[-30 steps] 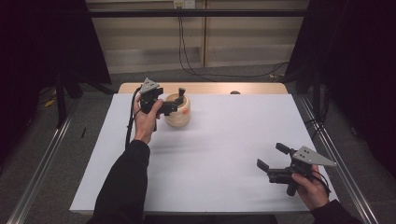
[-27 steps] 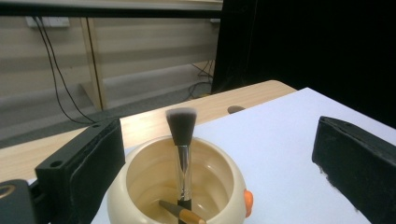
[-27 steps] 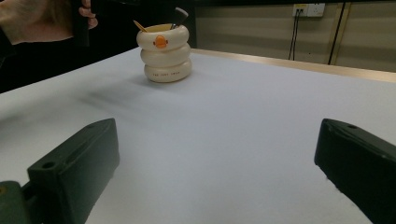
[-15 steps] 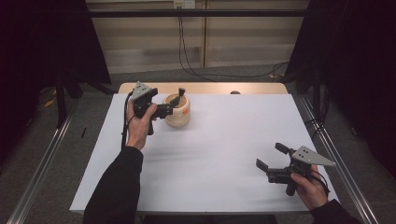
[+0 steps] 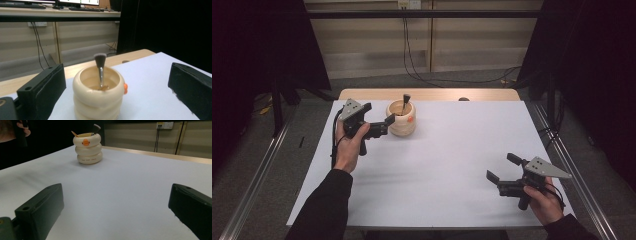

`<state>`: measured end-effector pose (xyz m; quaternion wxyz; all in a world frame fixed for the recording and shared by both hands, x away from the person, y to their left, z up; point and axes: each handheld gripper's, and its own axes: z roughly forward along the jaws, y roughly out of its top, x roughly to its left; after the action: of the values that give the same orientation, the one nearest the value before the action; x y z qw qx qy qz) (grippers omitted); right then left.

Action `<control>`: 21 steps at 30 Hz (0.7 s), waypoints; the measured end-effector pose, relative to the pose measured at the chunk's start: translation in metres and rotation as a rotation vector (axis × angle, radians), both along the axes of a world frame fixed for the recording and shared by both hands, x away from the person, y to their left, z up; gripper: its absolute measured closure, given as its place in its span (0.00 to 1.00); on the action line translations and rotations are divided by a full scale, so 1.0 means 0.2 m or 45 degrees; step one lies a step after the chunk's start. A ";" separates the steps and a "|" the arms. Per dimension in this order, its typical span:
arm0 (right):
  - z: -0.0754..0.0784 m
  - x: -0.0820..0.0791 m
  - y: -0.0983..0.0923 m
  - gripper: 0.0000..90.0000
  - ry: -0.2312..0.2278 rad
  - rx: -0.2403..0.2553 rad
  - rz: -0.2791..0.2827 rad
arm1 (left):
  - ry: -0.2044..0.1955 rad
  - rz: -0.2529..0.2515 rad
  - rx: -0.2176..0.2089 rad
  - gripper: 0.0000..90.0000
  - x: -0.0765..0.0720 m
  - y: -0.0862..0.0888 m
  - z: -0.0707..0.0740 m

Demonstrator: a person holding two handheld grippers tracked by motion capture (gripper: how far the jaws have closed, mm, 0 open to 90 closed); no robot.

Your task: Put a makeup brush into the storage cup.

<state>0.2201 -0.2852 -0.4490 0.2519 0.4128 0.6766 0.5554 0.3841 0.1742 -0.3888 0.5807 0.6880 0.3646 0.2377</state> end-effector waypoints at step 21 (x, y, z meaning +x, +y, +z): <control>0.00 0.00 0.00 0.00 -0.008 -0.009 -0.001 | -0.023 -0.063 0.008 0.02 -0.28 0.02 -0.06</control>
<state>0.2193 -0.2858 -0.4487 0.2557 0.4105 0.6777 0.5539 0.3278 0.1782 -0.3999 0.5876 0.6963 0.3415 0.2307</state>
